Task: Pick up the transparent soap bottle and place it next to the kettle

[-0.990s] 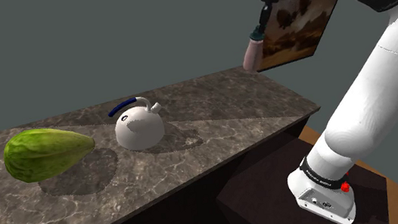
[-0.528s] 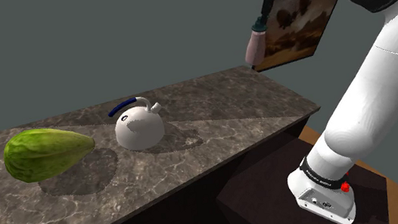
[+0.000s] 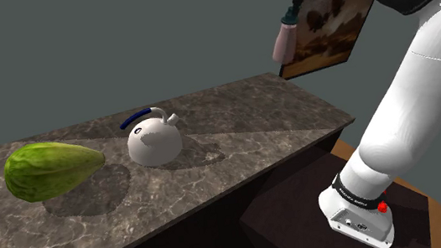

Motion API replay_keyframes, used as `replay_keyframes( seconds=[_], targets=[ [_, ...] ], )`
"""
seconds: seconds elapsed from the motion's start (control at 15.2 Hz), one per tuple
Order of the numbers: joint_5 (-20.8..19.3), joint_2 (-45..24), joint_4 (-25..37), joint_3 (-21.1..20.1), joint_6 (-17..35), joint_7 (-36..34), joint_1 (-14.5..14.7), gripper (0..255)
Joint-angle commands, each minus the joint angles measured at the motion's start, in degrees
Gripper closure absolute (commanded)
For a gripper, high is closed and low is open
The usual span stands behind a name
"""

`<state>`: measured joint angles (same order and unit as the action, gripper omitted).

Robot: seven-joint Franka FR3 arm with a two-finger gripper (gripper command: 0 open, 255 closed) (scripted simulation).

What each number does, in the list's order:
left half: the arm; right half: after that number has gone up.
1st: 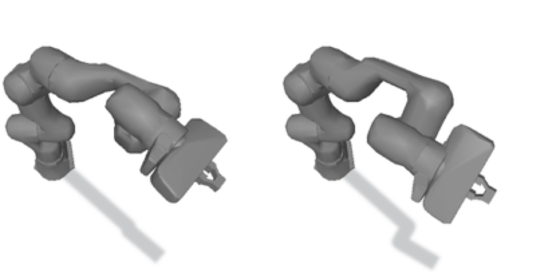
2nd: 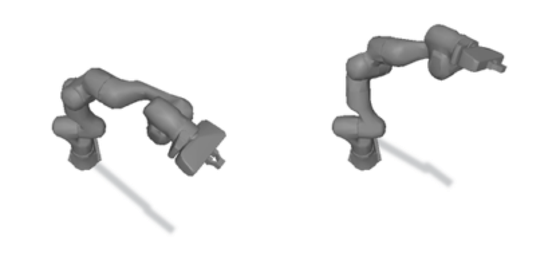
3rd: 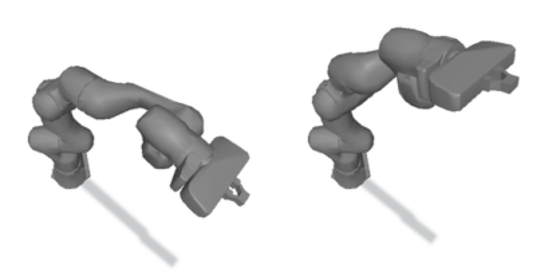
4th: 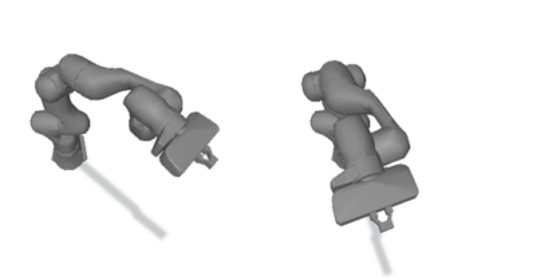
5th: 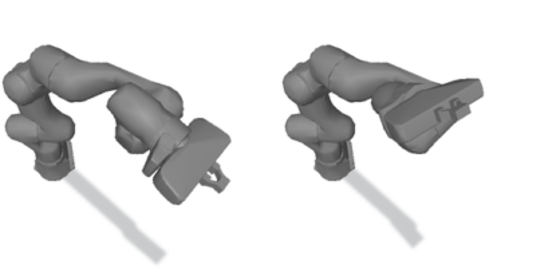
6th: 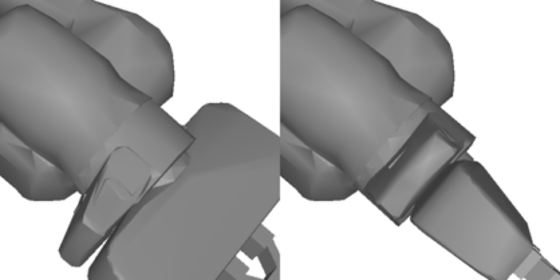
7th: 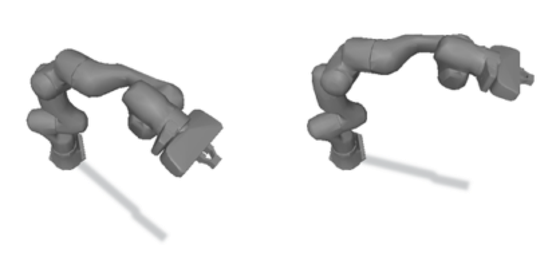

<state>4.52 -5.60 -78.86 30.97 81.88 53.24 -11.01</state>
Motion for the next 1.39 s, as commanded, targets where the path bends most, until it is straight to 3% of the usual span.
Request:
replay_keyframes(
  seconds=[0.0,0.73,0.99,1.32],
  targets=[
    [0.5,-0.9,2.7,0.2,-1.9,0.3,-0.4,255],
    [5.0,-8.3,20.8,1.2,-13.7,2.0,-4.2,255],
    [-0.1,0.6,9.4,-1.4,-9.7,-5.0,2.9,255],
    [-3.7,8.5,-0.2,-6.0,-6.9,-13.9,8.3,255]
  ],
)
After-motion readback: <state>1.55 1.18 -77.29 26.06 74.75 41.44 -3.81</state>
